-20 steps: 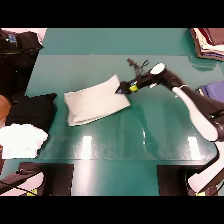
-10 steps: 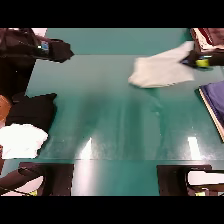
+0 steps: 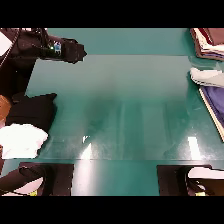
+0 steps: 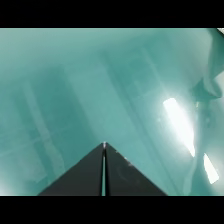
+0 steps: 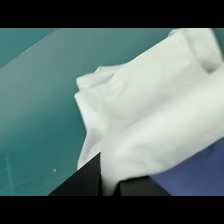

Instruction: Fold the shirts.

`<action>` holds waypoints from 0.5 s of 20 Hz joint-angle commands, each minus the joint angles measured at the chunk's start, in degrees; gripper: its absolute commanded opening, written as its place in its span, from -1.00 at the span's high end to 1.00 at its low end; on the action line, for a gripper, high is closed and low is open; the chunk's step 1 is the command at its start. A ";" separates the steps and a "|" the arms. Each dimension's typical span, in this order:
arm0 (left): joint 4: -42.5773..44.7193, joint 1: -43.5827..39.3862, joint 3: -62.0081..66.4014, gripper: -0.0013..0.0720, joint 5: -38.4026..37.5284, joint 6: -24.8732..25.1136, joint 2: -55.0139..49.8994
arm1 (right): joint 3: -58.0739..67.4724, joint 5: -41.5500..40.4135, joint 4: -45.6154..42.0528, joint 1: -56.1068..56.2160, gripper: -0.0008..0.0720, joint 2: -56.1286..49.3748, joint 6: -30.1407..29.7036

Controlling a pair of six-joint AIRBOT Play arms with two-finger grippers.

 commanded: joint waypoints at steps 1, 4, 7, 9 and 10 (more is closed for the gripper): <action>0.02 -0.17 0.00 0.90 0.13 -0.07 -0.04 | 6.54 -0.87 -0.04 -1.64 0.93 -0.09 -0.48; 0.20 -0.17 0.00 0.90 0.09 0.13 -0.04 | 15.39 3.61 -0.15 -2.27 0.93 0.02 -0.37; 0.55 -0.17 0.00 0.90 -0.66 0.17 -0.04 | 17.25 7.63 -0.79 -4.63 0.93 1.64 -0.33; 0.68 -0.17 0.00 0.90 -1.22 0.20 -0.04 | 13.49 9.38 -0.79 -7.52 0.93 3.93 -0.33; 0.70 -0.17 0.00 0.90 -1.49 0.28 -0.04 | 10.88 10.10 -0.98 -9.09 0.93 5.25 -0.33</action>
